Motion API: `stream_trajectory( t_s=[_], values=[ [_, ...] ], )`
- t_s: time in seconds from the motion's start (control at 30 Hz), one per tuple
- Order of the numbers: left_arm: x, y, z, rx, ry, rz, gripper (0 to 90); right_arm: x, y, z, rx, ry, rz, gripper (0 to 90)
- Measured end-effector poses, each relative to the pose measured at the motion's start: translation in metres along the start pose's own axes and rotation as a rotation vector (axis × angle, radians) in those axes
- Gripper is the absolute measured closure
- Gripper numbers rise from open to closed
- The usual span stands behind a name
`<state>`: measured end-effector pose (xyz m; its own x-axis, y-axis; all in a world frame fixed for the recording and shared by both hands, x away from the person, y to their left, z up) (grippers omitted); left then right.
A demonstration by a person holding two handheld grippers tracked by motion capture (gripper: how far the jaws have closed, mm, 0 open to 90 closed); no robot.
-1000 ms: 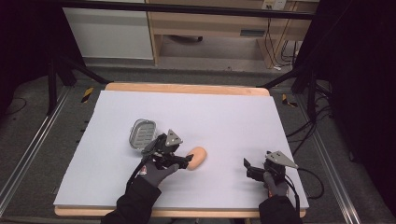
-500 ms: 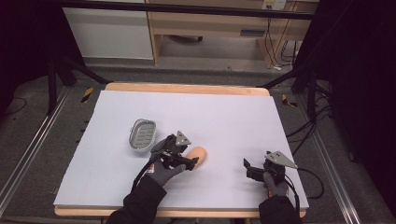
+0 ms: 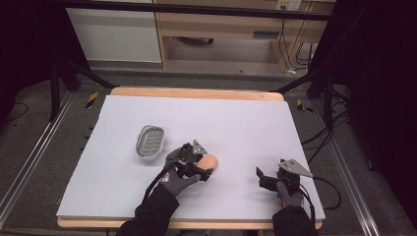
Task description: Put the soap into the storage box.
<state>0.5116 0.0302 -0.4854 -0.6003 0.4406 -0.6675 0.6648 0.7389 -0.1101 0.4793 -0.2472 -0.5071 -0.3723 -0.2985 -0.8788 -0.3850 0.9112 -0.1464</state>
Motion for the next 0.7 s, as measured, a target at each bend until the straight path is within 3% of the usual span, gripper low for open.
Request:
stream_trajectory(
  t_s=[0.7],
  values=[
    [0.001,0.000,0.023,-0.001,0.074,-0.002,25.8,0.000,0.000,0.001,-0.002,0.005,-0.004,2.7]
  ],
)
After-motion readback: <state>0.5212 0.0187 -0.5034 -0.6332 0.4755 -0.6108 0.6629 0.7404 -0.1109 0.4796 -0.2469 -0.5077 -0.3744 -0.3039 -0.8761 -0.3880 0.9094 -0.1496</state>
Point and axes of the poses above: each handheld gripper's, and its own axes: z roughly forward along the jaws, x roughly out of its underside, y roughly to its left, the point moved 5 cm from there along z, roughly forward along the jaws, and after that the axes turned 10 degrees about -z, right-handed, at the moved point
